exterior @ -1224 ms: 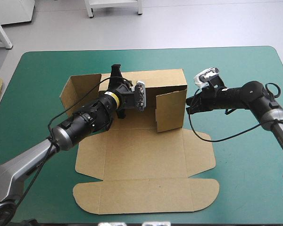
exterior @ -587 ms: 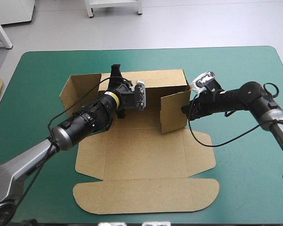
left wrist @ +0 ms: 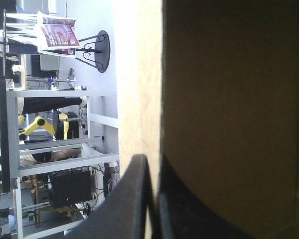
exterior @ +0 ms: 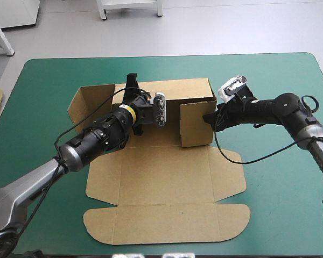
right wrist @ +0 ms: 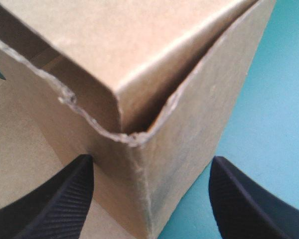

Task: Fold the box

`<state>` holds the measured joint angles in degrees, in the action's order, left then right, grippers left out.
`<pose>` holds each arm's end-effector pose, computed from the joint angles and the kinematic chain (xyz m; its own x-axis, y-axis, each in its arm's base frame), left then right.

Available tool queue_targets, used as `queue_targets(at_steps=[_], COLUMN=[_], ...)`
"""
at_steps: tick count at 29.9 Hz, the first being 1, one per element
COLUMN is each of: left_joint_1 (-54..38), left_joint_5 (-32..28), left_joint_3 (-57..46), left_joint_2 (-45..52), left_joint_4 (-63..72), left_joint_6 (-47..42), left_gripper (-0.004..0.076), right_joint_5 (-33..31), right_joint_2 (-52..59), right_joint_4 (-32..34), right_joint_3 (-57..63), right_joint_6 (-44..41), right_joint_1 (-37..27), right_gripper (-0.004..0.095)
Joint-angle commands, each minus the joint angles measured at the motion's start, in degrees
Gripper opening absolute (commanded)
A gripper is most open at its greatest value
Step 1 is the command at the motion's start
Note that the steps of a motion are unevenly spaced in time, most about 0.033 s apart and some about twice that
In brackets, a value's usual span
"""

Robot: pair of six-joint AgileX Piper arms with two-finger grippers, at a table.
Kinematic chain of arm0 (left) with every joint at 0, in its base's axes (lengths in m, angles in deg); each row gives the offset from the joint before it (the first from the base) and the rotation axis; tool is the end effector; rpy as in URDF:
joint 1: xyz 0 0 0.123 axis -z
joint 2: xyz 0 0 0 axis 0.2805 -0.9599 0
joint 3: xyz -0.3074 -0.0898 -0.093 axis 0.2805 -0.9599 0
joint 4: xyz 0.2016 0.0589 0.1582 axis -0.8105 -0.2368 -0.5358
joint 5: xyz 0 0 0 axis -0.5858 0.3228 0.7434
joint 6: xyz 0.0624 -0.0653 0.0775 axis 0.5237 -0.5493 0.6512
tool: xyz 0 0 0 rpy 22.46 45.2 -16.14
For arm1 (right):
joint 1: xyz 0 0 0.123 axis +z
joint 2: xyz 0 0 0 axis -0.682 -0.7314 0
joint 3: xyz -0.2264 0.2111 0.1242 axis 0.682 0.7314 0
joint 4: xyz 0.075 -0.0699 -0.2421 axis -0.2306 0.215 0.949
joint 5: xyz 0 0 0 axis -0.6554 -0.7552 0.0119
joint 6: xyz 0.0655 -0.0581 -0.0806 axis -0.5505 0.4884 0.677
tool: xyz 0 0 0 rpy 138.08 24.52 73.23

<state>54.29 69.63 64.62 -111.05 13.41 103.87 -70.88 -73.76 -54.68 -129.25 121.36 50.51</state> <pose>0.3256 -0.2164 0.3591 0.2675 0.9424 -0.2009 0.4864 0.0480 0.8724 0.3506 0.1098 0.3312 -0.4830 -0.3646 -0.7961 -0.6984 0.7088 0.0991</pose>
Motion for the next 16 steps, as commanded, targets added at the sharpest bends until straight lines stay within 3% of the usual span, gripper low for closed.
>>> queue_targets(at_steps=[1,16], left_joint_1=[0.3,0.3], left_joint_5=[0.2,-0.6], left_joint_3=[1.4,1.4], left_joint_2=[2.1,2.1], left_joint_4=[0.4,0.4], left_joint_6=[-1.5,-1.4], left_gripper=[-0.0008,-0.0008], right_joint_5=[1.8,6.5], right_joint_2=[1.9,-0.4], right_joint_4=[-3.8,-4.2], right_joint_3=[-1.6,-2.1], right_joint_6=[0.7,-0.2], right_joint_1=[1.9,4.0], right_gripper=[0.0627,0.0580])
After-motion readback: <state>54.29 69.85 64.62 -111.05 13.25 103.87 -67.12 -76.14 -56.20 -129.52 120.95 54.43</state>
